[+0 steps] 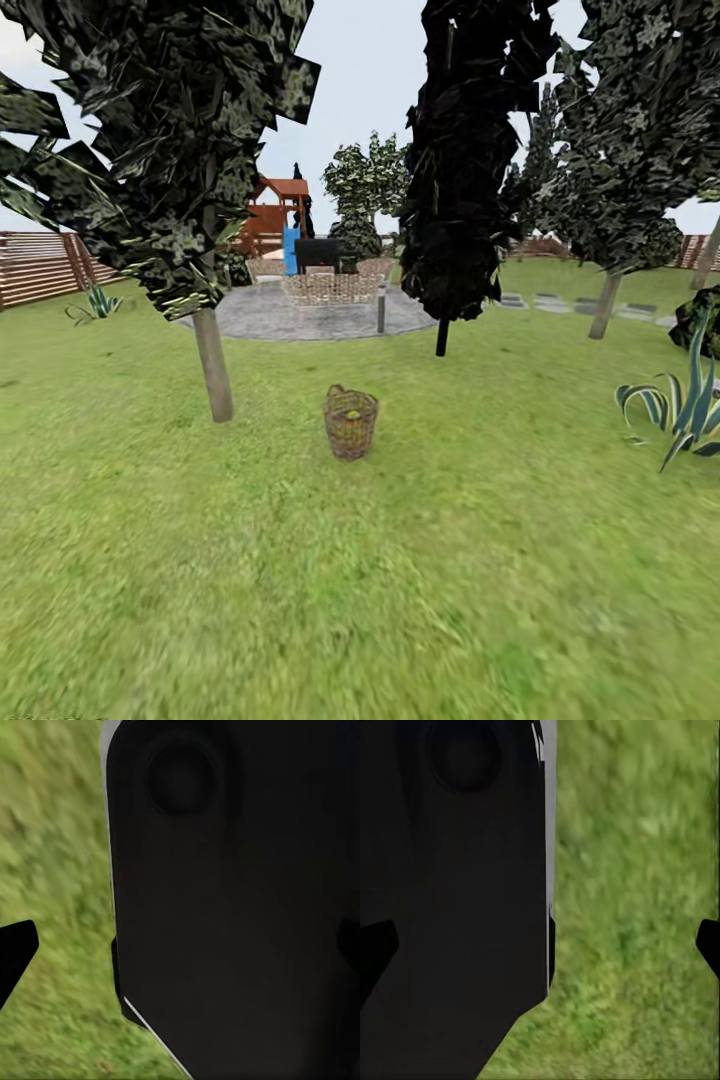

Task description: Take the three Easter eggs out of the wicker basket on the lawn in the garden, then place them on the lawn next to a single tree (choose any tree) so that all three eggs are next to the same tree and none are left in the basket.

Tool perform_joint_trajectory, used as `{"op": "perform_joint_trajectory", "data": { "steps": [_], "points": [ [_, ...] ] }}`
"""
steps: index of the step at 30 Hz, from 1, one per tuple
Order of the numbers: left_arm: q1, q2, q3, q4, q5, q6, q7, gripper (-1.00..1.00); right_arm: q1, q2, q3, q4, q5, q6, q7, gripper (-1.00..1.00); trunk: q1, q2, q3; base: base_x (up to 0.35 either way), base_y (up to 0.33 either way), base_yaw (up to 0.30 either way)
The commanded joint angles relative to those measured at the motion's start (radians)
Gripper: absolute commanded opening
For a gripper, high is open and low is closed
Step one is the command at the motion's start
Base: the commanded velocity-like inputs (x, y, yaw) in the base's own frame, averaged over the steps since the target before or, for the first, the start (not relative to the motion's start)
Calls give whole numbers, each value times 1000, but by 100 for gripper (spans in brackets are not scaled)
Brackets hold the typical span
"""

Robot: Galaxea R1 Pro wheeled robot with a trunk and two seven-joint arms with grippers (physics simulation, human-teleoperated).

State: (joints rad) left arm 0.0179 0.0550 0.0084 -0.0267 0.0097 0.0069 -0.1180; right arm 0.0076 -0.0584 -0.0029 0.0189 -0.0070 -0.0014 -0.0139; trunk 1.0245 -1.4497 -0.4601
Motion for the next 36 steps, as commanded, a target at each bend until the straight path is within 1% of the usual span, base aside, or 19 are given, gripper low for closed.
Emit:
{"op": "perform_joint_trajectory", "data": {
  "steps": [1, 18, 24, 26, 29, 33, 36],
  "points": [
    [1, 0, 1, -2, 1, 1, -3, 100, 0, 0, 0, 0, -1, 0, -1, 100, 0, 0, -1, 236, -217, 260],
    [1, 0, 1, -2, 1, 1, -3, 100, 0, 0, 5, 0, 1, 0, -1, 100, 0, 0, -1, 236, -217, 239],
    [1, -1, -2, 0, -3, -1, -7, 100, 0, 0, 2, 1, 2, 1, -1, 100, 0, 0, -1, 139, -135, 46],
    [1, 3, -3, 0, -4, -1, -6, 100, 0, -6, 0, -4, 2, -1, -1, 100, 0, 0, -1, 17, -18, 4],
    [1, 9, -3, 0, -6, -1, -6, 100, 0, -8, 0, -6, 3, -1, -1, 100, 0, 0, -1, 5, -5, 1],
    [1, 3, -3, 1, -5, -1, -5, 100, 0, -5, 1, -5, 2, -1, -1, 100, 0, 0, -1, 1, -1, 0],
    [1, 3, -3, 1, -5, -1, -5, 100, 0, -5, 0, -6, 0, -2, -1, 100, 0, 0, -1, 0, 0, 0]
  ]
}}
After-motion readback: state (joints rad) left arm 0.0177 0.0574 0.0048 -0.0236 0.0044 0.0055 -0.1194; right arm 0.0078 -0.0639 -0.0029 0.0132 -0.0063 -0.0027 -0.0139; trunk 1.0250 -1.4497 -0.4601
